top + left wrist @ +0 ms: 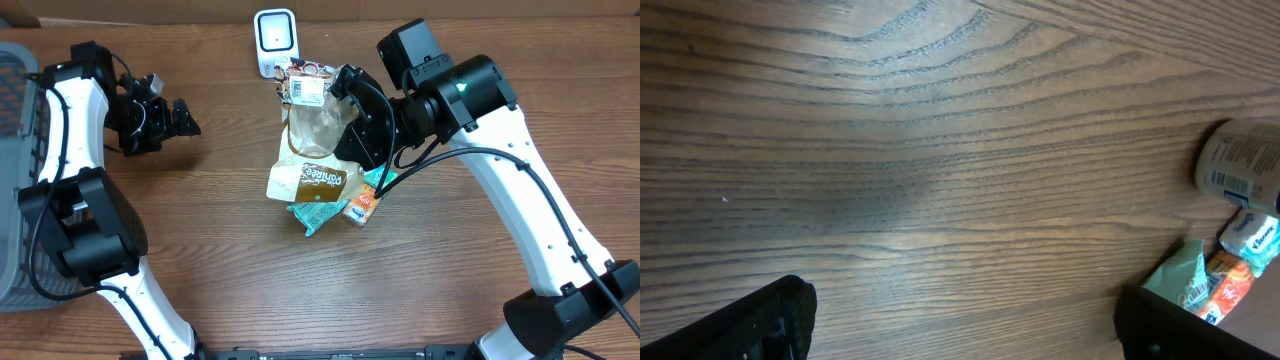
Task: Scan the item barcode
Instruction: 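Lift the bread bag with the right gripper toward the white scanner, then hold the bread bag label under the white scanner with the right gripper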
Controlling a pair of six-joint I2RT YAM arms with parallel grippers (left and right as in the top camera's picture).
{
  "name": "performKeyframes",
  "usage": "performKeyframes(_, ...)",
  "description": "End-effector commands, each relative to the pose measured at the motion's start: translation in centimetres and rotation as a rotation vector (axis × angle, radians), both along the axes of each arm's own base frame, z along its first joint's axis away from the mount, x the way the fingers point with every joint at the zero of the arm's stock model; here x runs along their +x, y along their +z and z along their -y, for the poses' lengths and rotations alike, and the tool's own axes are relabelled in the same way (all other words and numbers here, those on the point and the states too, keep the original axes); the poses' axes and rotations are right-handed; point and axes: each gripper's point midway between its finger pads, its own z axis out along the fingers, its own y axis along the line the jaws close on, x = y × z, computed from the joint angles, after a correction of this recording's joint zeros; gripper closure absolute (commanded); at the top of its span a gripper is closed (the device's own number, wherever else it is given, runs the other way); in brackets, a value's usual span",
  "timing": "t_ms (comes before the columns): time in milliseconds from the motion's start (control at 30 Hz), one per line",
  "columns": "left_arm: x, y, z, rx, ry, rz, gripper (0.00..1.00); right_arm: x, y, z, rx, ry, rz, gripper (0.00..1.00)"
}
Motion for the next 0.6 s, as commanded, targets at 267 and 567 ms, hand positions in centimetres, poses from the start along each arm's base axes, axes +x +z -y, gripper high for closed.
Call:
performKeyframes(267, -0.6, -0.3, -3.4, 0.215, 0.007, -0.036, 0.0, -0.8, 2.4, -0.1, 0.045, 0.024, 0.052, 0.96)
performKeyframes(567, -0.7, -0.3, -3.6, 0.226, 0.007, -0.039, 0.0, 0.7, 2.6, -0.2, 0.047, -0.056, 0.07, 0.96)
